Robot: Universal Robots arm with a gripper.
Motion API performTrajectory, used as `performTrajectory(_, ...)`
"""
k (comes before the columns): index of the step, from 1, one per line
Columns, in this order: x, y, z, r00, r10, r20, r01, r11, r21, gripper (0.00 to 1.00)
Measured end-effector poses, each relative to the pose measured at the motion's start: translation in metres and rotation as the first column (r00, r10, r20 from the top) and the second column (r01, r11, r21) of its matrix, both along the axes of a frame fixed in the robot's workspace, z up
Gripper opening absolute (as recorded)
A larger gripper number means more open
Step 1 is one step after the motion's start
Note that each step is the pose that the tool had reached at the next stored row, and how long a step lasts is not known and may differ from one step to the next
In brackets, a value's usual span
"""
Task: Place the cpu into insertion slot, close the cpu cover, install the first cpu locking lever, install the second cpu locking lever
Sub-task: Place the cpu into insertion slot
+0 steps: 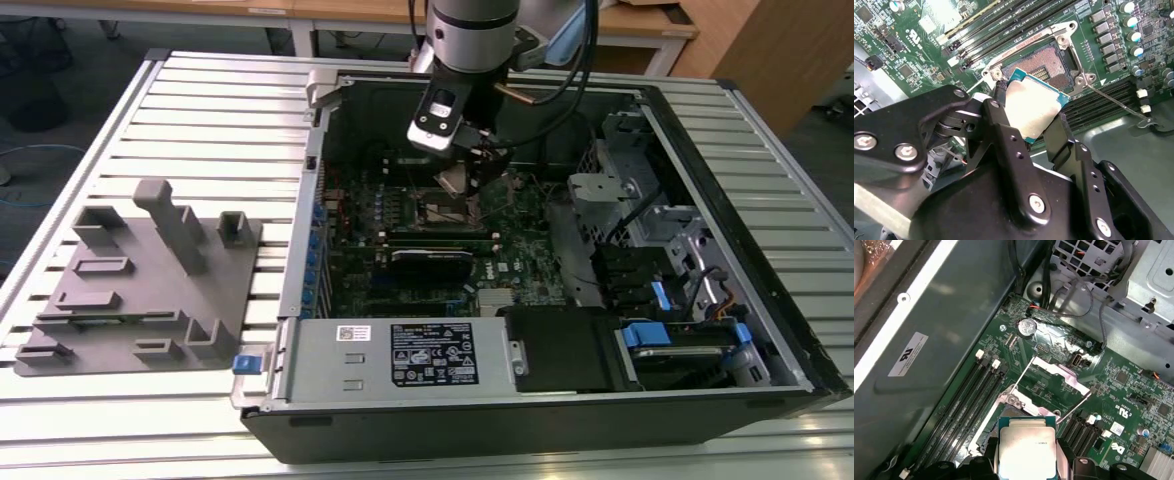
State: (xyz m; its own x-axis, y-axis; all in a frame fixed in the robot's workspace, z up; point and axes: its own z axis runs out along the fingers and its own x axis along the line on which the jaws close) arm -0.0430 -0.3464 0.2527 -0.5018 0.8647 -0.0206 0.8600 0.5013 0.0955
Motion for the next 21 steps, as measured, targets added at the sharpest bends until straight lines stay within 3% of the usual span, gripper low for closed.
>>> performTrajectory(4, 0.0, 0.0, -0.0001, 1.0, -0.005, 0.0001, 0.005, 1.0, 0.0, 0.54)
performTrajectory(7, 0.0, 0.0, -0.0004, 0.9986, -0.054, 0.0, 0.054, 0.9986, -0.0001, 0.54)
performTrajectory(12, 0.0, 0.0, -0.0008, 0.9915, -0.13, -0.0001, 0.13, 0.9915, -0.0001, 0.54)
performTrajectory(18, 0.0, 0.0, -0.0009, 0.9909, -0.134, 0.0, 0.134, 0.9909, 0.0, 0.54)
performTrajectory(21, 0.0, 0.0, -0.0012, 0.984, -0.178, 0.0, 0.178, 0.984, 0.0, 0.54)
